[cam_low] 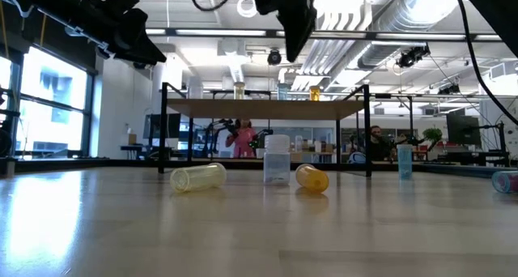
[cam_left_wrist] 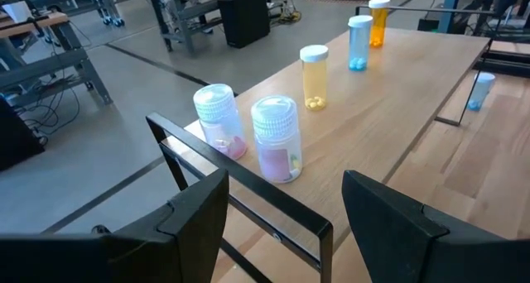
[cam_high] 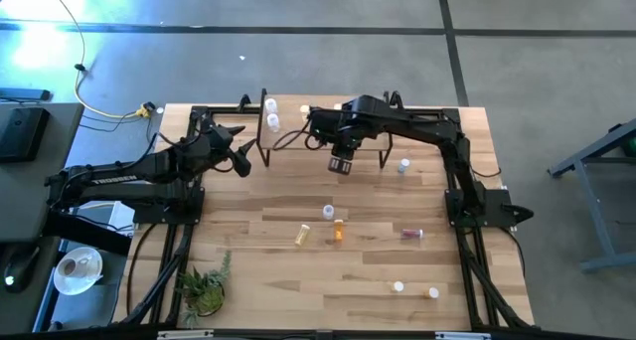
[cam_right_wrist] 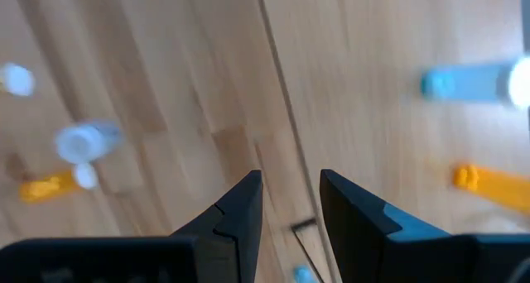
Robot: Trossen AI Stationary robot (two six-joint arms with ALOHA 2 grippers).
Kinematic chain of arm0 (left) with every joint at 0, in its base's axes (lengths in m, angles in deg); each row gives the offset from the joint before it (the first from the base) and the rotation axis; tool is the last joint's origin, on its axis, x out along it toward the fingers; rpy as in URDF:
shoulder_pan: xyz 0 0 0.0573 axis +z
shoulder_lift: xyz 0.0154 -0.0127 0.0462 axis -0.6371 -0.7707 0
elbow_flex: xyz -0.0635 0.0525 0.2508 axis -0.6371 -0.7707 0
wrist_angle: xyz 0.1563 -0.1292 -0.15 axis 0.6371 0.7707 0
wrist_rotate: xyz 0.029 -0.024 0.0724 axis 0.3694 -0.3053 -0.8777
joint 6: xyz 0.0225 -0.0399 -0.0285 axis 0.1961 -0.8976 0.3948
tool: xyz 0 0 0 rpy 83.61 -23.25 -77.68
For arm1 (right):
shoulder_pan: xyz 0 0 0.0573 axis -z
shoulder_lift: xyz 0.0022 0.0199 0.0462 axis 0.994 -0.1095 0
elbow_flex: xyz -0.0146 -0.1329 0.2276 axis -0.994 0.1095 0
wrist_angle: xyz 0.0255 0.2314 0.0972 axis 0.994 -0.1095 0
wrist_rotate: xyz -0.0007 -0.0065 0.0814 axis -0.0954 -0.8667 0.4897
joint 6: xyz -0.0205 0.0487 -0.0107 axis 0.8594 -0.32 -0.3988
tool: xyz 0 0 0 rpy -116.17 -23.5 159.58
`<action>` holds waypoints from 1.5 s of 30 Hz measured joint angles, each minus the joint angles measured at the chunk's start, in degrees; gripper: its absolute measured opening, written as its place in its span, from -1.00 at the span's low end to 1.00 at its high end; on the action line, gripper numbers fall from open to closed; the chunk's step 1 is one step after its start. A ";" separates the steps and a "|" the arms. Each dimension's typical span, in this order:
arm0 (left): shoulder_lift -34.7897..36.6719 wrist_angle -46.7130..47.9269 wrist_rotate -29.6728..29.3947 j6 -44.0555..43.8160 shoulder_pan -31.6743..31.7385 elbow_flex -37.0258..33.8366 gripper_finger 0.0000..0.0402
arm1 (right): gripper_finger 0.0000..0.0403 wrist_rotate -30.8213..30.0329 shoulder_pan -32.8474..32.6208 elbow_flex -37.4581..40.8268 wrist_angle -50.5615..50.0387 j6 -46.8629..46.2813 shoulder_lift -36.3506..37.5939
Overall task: Pick and place medicine bottles onto shelf by color
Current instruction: Put the top blue pill bottle on the shelf aligned with the other blue pill bottle
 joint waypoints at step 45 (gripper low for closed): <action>0.00 -2.82 0.46 0.89 0.00 0.00 0.13 | -0.32 -19.59 -0.81 79.70 27.09 -58.56 61.86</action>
